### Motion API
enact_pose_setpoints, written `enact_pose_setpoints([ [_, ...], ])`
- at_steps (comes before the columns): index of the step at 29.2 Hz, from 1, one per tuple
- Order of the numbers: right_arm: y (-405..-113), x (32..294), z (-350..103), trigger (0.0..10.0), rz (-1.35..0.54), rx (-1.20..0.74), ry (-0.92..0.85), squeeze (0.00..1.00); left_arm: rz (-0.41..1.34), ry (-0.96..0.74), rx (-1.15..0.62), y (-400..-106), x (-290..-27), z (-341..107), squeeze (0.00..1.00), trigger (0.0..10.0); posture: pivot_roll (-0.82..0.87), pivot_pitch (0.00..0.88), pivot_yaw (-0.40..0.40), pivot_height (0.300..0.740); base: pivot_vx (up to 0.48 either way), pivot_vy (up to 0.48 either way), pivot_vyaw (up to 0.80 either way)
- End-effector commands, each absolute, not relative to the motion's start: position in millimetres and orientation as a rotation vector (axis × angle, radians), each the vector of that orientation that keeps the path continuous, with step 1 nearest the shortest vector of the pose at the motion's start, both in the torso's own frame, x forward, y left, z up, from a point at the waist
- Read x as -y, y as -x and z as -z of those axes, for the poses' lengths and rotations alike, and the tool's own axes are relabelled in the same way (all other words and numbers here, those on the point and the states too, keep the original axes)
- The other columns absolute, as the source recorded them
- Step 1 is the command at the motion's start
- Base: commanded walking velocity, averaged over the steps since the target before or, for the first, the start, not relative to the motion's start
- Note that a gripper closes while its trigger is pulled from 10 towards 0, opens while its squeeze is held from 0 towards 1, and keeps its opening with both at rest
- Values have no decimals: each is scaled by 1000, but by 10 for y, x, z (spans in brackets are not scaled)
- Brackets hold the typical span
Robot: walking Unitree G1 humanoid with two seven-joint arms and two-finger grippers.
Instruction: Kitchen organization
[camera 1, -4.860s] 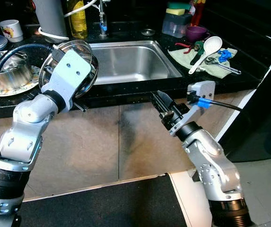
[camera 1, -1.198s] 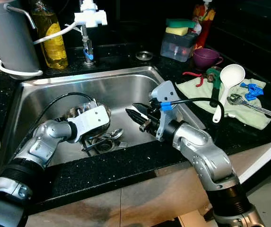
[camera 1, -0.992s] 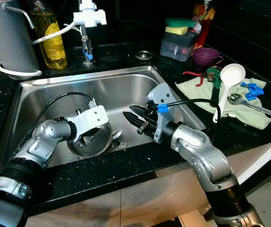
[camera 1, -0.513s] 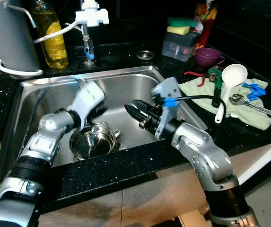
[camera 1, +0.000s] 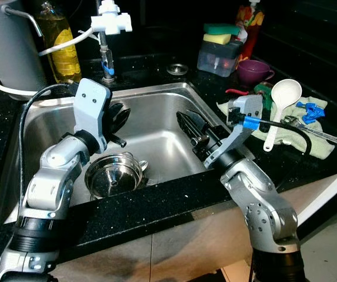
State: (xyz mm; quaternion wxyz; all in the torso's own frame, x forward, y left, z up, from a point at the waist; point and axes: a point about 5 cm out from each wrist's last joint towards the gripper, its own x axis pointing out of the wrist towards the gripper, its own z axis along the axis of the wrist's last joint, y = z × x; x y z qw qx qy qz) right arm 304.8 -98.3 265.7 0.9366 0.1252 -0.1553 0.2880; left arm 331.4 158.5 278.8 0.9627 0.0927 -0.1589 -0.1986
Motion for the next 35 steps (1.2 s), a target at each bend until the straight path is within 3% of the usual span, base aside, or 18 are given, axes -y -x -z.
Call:
enact_pose_setpoints([
  [1,-3006,967,-2673,10000,-593,333,-264,0,411,-174,297,-3284,-1566,-2752,0,10000,-20,161,-17,740,0,0,0],
  [28,-2965,905,-2587,10000,-605,298,-264,0,411,-183,260,-3154,-1537,-2784,0,10000,-19,156,-23,740,-340,0,0],
  [35,-2955,887,-2584,10000,-616,295,-263,0,394,-190,239,-3142,-1566,-2766,0,10000,-18,152,-25,740,-119,0,0],
])
